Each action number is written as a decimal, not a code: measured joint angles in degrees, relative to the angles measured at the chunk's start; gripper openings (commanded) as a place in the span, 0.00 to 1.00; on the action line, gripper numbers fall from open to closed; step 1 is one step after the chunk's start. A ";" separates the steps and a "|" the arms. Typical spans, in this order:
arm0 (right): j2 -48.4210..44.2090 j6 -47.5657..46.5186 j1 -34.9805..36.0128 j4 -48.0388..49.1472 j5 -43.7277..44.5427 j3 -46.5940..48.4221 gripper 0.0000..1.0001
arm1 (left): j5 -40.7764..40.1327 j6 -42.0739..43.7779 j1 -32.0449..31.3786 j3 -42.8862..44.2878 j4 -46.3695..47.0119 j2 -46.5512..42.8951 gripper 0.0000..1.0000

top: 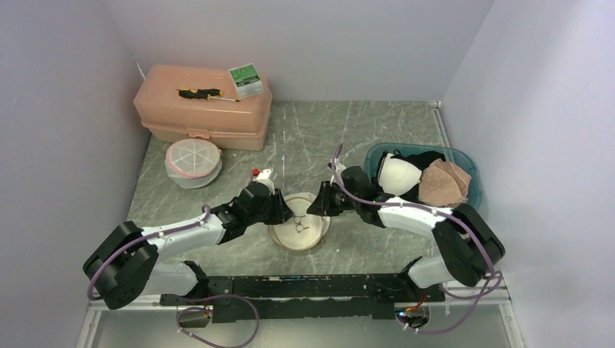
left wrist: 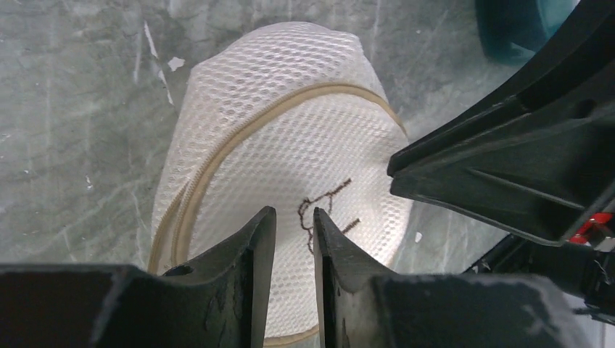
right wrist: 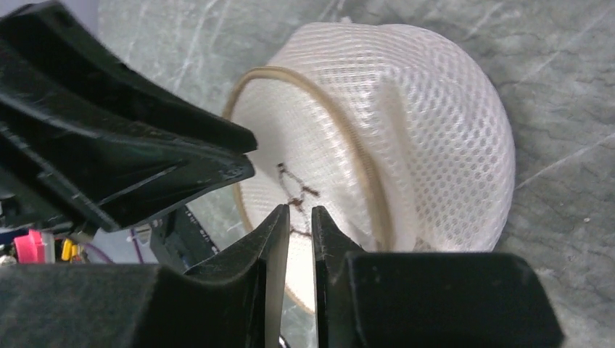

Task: Unzip the laundry bag and remove the bra
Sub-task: Move the laundry bag to the center of the board.

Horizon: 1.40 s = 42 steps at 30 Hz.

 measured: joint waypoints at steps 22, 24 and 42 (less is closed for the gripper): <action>7.50 1.38 -0.74 1.11 7.65 1.90 0.55 | -2.01 -0.04 2.91 0.44 4.55 7.96 0.34; 2.56 0.50 -0.83 -0.46 8.52 1.77 0.62 | -2.01 -0.04 2.95 0.44 3.93 4.98 0.37; -4.76 1.46 -2.69 -1.33 7.30 -10.67 0.84 | -0.37 -3.98 2.99 -6.80 -8.94 -26.29 0.43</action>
